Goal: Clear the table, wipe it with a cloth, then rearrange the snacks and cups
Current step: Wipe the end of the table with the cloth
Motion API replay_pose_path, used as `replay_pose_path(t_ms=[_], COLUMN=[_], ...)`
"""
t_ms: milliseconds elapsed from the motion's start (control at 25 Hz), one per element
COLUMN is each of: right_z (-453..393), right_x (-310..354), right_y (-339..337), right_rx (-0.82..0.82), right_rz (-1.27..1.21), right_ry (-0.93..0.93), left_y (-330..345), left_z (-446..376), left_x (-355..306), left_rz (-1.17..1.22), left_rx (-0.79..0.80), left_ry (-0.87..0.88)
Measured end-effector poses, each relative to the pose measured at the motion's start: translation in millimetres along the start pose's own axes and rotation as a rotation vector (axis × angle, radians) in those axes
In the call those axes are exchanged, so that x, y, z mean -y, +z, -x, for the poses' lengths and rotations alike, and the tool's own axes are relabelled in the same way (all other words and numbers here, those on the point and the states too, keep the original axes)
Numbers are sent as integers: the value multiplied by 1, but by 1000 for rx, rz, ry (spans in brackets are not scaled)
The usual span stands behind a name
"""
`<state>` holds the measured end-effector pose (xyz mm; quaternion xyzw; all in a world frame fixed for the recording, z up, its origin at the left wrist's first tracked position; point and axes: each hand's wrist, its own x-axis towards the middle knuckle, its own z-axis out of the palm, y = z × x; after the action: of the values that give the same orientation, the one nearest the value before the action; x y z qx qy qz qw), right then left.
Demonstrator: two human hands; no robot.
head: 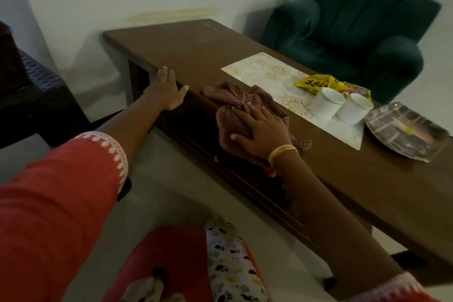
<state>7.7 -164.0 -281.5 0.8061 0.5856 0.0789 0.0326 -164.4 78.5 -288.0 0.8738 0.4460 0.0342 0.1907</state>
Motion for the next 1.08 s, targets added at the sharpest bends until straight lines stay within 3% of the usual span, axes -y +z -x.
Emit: replay_pose_path(t_ms=[120, 320, 480, 640, 760, 1080], right_z=[58, 131, 138, 97, 42, -115], right_x=[-26, -75, -80, -58, -18, 60], right_y=[0, 6, 3, 0, -3, -6], right_rx=[-87, -140, -128, -77, -68, 104], right_rz=[65, 176, 189, 173, 131, -88], right_ry=[13, -130, -132, -131, -150, 11], left_y=[11, 22, 18, 18, 18, -11], left_z=[24, 50, 52, 51, 36, -47], left_x=[-27, -46, -40, -26, 1, 81], left_rz=[24, -23, -58, -41, 145, 350], left_rx=[40, 25, 40, -3, -46, -171], left_ry=[12, 59, 84, 177, 235, 141])
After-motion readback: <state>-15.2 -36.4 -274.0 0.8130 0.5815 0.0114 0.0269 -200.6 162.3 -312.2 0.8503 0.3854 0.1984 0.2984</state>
